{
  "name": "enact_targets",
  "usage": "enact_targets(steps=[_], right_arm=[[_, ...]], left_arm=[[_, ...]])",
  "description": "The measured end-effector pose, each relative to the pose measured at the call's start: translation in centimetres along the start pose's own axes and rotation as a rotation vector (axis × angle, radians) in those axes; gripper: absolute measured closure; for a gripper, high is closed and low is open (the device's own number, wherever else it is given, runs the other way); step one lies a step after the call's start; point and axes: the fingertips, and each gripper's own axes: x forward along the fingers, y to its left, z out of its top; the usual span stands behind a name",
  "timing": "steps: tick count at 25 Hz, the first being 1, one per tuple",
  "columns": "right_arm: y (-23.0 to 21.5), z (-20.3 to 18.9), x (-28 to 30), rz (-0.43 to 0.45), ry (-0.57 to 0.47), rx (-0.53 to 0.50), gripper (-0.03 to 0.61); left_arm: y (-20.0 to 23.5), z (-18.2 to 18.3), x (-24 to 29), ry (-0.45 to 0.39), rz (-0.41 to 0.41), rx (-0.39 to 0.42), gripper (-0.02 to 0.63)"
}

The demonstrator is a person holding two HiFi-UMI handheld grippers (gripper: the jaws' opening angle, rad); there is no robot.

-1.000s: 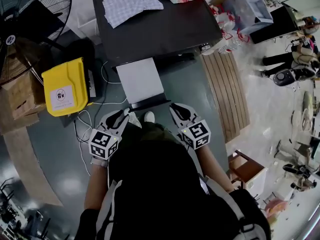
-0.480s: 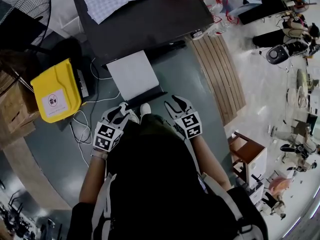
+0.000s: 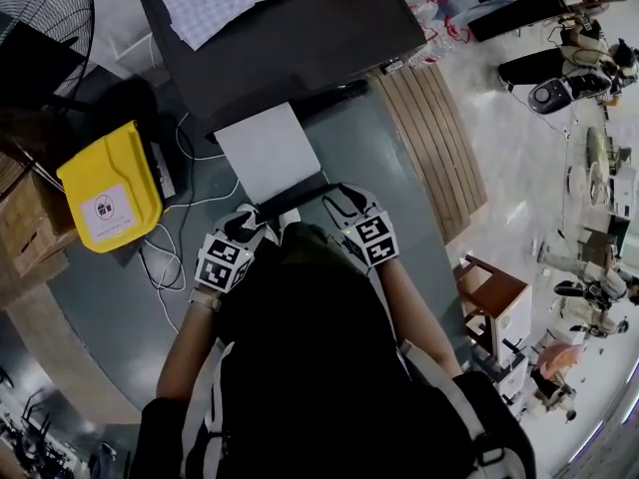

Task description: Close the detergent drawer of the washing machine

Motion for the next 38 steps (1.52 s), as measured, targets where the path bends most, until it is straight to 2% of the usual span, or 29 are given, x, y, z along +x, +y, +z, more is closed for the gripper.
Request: enact_targets(steps=[6, 9, 14, 20, 28, 38], right_arm=[[0.1, 0.0, 0.4, -0.006, 0.011, 0.025, 0.413], [0.1, 0.0, 0.5, -0.019, 0.022, 0.023, 0.411], [0.0, 0.2, 0.4, -0.042, 0.047, 0.035, 0.405], [0.6, 1.0, 0.0, -0.065, 0.027, 0.032, 0.403], [0.2, 2.9, 0.9, -0.066, 0.014, 0.02, 0.403], [-1.0, 4.5, 2.2, 0.037, 0.027, -0.054, 0.403]], left_arm=[[-0.1, 0.3, 0.4, 0.004, -0.055, 0.008, 0.469], [-0.5, 0.3, 0.4, 0.016, -0.082, 0.034, 0.508], [-0.7, 0.4, 0.3, 0.028, -0.127, 0.057, 0.514], [-0.5, 0.6, -0.6, 0.029, -0.176, 0.092, 0.518], [1.4, 2.0, -1.1, -0.004, -0.134, 0.053, 0.52], [2.6, 3.4, -0.5, 0.01, -0.099, 0.025, 0.52]])
